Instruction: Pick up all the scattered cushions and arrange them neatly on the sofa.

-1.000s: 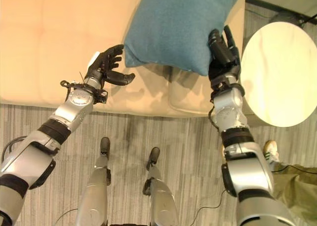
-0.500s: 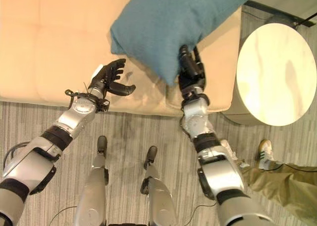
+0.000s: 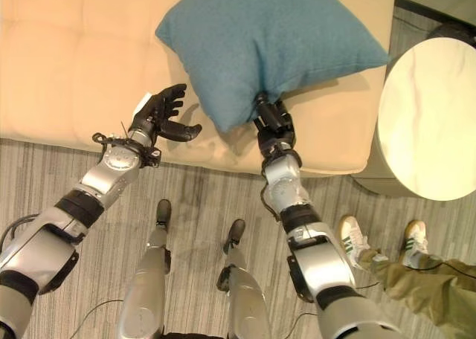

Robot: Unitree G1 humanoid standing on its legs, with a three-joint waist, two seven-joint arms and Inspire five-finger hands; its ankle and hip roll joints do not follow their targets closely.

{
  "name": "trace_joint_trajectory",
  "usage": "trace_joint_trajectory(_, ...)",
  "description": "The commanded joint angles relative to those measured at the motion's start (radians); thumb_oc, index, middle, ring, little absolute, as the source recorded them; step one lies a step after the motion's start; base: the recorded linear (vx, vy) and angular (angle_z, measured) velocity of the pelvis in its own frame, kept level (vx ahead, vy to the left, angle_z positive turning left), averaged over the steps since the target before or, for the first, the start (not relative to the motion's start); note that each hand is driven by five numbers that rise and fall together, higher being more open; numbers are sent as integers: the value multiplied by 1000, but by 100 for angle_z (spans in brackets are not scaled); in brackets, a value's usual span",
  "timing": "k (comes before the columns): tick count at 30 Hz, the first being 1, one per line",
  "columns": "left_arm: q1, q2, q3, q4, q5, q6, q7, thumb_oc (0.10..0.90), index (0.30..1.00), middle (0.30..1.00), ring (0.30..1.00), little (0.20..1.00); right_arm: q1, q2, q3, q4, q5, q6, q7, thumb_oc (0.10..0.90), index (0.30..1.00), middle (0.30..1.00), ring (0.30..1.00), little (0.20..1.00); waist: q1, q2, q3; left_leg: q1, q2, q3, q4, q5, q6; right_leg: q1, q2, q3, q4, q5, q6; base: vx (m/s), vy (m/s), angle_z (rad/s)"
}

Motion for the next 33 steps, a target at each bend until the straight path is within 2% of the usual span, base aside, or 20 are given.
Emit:
trace_joint_trajectory(1,1,-30,65,-124,17,-61,-13,800,900,900,900,900,-23,-134,-95,-143,-43,-106,8,400,300,300,300,300,-14,42,-59,42,7,6,-25,-72,-40,60,-101,-8,79,-124,151,0,0,0)
trace_joint_trajectory(5,63,2,100,-167,66,-60,-9,800,900,900,900,900,22,-166,-132,-213,-96,-124,-19,400,300,300,300,300,-22,46,-73,58,7,15,-17,-81,-36,65,-107,-1,83,-125,149,-2,16,-2)
trace_joint_trajectory(7,130,55,147,-201,111,-47,-10,800,900,900,900,900,80,-199,-122,-324,-148,-110,-25,400,300,300,300,300,-27,41,-91,78,12,26,-7,-96,-35,78,-109,7,86,-130,148,20,32,-10)
trace_joint_trajectory(10,172,78,184,-198,127,-34,-7,800,900,900,900,900,120,-229,-114,-426,-184,-86,-23,400,300,300,300,300,-33,33,-109,87,14,33,-4,-95,-32,82,-111,12,87,-126,147,25,22,-8)
trace_joint_trajectory(11,196,90,216,-166,108,-19,-10,800,900,900,900,900,128,-310,-91,-489,-219,-54,-18,400,300,300,300,300,-40,20,-129,107,18,38,-3,-103,-32,97,-111,17,90,-135,146,38,21,-3)
trace_joint_trajectory(12,195,89,217,-166,108,-19,-10,800,900,900,900,900,128,-311,-91,-490,-220,-53,-19,400,300,300,300,300,-42,20,-130,103,16,37,-5,-96,-30,93,-113,17,89,-130,146,59,26,-5)
trace_joint_trajectory(13,212,98,258,-137,76,-17,3,800,900,900,900,900,123,-420,-63,-554,-252,-13,0,400,300,300,300,300,-48,4,-146,122,20,39,-9,-102,-32,108,-113,18,92,-137,147,1,20,-5)
trace_joint_trajectory(14,212,97,260,-137,76,-17,3,800,900,900,900,900,120,-422,-61,-554,-252,-13,0,400,300,300,300,300,-49,5,-147,119,18,39,-11,-96,-31,105,-114,18,90,-132,147,30,18,-4)
trace_joint_trajectory(17,279,102,307,-141,67,-13,-1,800,900,900,900,900,116,-575,-26,-652,-263,31,50,400,300,300,300,300,-56,-19,-172,136,21,42,-22,-95,-31,119,-115,12,88,-134,148,0,0,0)
trace_joint_trajectory(19,324,84,329,-129,32,-7,-12,800,900,900,900,900,104,-676,-2,-723,-250,45,90,400,300,300,300,300,-62,-39,-187,142,25,42,-25,-93,-33,125,-114,9,86,-135,148,25,3,3)
trace_joint_trajectory(20,353,67,341,-122,14,-2,-18,800,900,900,900,900,96,-750,9,-773,-229,49,114,400,300,300,300,300,-66,-61,-199,140,27,40,-27,-90,-35,128,-112,6,85,-134,148,10,-17,5)
trace_joint_trajectory(22,400,34,362,-93,-8,5,-23,800,900,900,900,900,71,-816,22,-813,-208,49,135,400,300,300,300,300,-72,-86,-211,146,37,38,-31,-94,-37,133,-104,3,85,-136,148,13,-18,1)
trace_joint_trajectory(25,413,-8,391,-5,-92,3,-19,800,900,900,900,900,-13,-871,78,-836,-189,38,139,400,300,300,300,300,-84,-125,-234,142,41,34,-44,-81,-38,127,-94,6,79,-128,149,0,0,0)
trace_joint_trajectory(30,413,-66,413,146,-175,4,-16,800,900,900,900,900,-140,-889,176,-855,-186,17,127,400,300,300,300,300,-92,-179,-261,155,47,38,-98,-57,-41,119,-75,10,74,-129,149,2,-8,-1)
trace_joint_trajectory(32,414,-81,411,142,-191,1,-16,800,900,900,900,900,-166,-891,197,-861,-183,8,124,400,300,300,300,300,-95,-194,-267,157,46,38,-114,-52,-44,113,-71,9,73,-127,148,5,-8,-4)
trace_joint_trajectory(33,414,-82,413,141,-191,1,-16,800,900,900,900,900,-171,-891,202,-859,-183,7,124,400,300,300,300,300,-96,-193,-268,157,46,38,-116,-51,-44,113,-71,9,73,-127,148,0,0,0)
